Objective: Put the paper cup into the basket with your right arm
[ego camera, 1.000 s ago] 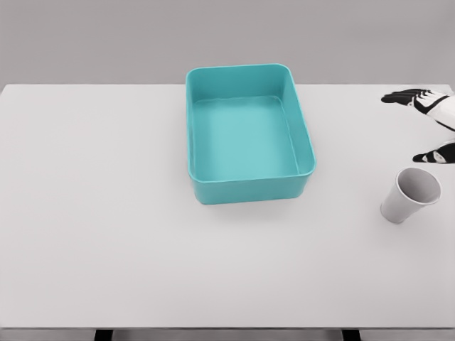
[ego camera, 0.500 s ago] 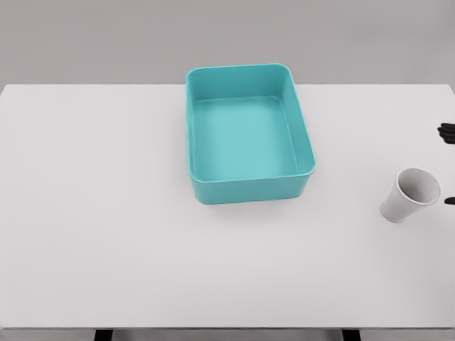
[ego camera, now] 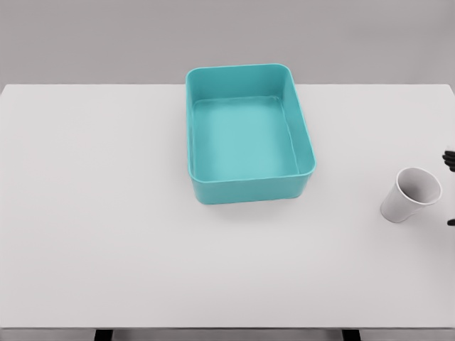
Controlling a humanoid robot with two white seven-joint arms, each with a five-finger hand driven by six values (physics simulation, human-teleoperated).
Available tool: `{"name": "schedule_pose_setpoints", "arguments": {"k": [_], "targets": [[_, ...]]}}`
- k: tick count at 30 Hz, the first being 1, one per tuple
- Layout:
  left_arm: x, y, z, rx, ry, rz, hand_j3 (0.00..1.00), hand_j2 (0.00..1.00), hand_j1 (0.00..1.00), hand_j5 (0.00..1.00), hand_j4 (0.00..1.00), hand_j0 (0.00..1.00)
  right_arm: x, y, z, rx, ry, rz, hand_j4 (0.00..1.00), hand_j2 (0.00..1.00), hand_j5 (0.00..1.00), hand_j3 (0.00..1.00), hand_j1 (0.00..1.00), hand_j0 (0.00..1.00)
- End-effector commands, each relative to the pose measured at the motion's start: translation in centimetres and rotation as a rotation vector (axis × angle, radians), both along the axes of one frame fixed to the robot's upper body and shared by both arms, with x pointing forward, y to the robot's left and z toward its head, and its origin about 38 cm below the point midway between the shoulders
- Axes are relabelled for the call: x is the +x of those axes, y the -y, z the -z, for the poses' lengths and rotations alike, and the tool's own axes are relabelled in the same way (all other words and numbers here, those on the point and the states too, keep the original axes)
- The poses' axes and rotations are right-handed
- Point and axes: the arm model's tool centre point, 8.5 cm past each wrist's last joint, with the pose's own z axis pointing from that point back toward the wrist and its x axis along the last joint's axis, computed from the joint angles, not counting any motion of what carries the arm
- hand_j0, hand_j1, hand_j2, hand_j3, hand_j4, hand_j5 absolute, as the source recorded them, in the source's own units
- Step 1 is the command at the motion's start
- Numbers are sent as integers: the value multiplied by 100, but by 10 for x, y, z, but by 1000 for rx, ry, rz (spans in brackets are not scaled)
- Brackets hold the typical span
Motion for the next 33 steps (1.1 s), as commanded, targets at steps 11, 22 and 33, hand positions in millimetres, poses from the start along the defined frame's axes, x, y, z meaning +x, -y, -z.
{"name": "schedule_pose_setpoints", "arguments": {"k": [11,22,33], "targets": [[0,0,0,0,0,0,100,100,100,100,100,100,-6,2,34,53,-42,59,100,100,100,100,100,100],[0,0,0,0,0,0,100,100,100,100,100,100,7,-19,45,90,-35,46,100,100,100,100,100,100],[0,0,0,0,0,0,100,100,100,100,100,100,13,-26,45,114,-16,46,100,100,100,100,100,100]]}}
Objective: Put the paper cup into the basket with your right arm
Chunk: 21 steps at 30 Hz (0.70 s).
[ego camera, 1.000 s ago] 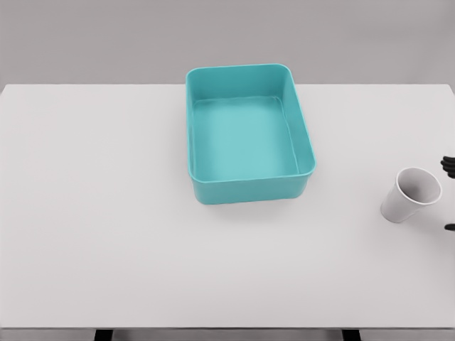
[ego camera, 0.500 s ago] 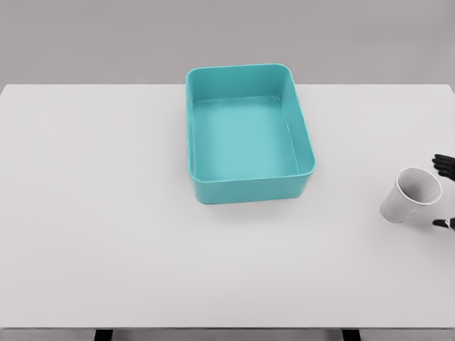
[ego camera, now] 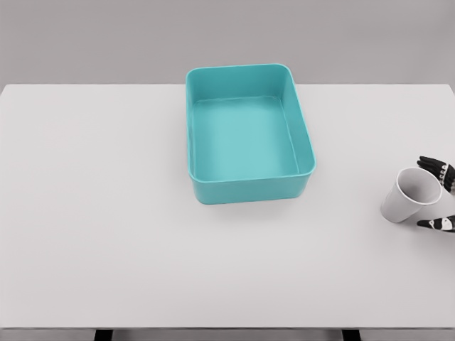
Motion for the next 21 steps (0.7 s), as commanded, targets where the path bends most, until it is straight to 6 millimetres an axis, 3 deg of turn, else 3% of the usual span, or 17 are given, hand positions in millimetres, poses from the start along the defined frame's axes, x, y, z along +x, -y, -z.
{"name": "schedule_pose_setpoints", "arguments": {"k": [1,21], "targets": [[0,0,0,0,0,0,100,100,100,100,100,100,0,-1,1,8,3,15,100,100,100,100,100,100],[0,0,0,0,0,0,100,100,100,100,100,100,2,-9,7,25,4,33,100,100,100,100,100,100]]}}
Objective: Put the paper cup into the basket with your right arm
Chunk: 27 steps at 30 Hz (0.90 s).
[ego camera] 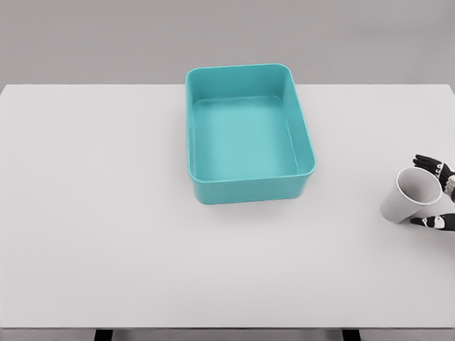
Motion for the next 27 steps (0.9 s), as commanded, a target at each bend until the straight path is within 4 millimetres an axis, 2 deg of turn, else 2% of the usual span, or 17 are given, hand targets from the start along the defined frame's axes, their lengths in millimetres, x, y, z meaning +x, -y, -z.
{"name": "schedule_pose_setpoints", "arguments": {"k": [1,12,27], "targets": [[0,0,0,0,0,0,100,100,100,100,100,100,-1,-1,2,6,-4,5,100,100,100,100,100,100],[0,0,0,0,0,0,100,100,100,100,100,100,4,-14,7,32,3,1,100,100,100,100,100,100],[0,0,0,0,0,0,100,100,100,100,100,100,5,-20,8,45,7,-13,100,100,100,100,100,100]]}}
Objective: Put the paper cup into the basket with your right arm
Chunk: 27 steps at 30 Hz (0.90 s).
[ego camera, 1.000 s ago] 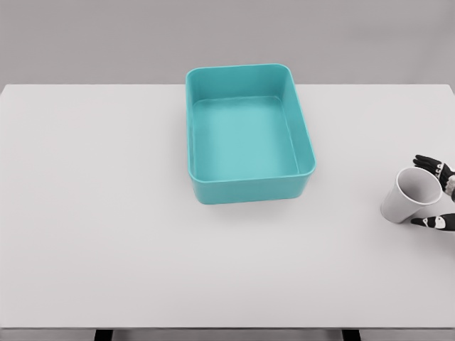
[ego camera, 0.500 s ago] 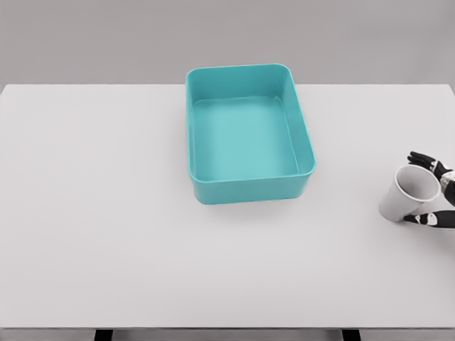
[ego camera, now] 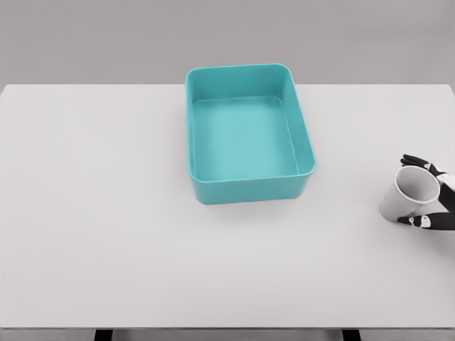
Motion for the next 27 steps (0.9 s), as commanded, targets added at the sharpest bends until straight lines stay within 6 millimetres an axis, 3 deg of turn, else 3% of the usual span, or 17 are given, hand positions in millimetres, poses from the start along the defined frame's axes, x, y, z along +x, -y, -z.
{"name": "schedule_pose_setpoints", "arguments": {"k": [1,7,14,27], "targets": [[0,0,0,0,0,0,100,100,100,100,100,100,0,-1,-1,8,2,0,99,99,99,99,99,99],[0,0,0,0,0,0,100,100,100,100,100,100,7,-7,-6,12,18,-16,90,90,90,90,90,90],[0,0,0,0,0,0,100,100,100,100,100,100,14,-11,-10,21,44,12,55,55,55,55,55,55],[0,0,0,0,0,0,100,100,100,100,100,100,65,-38,-56,31,182,-58,53,53,53,53,53,53]]}}
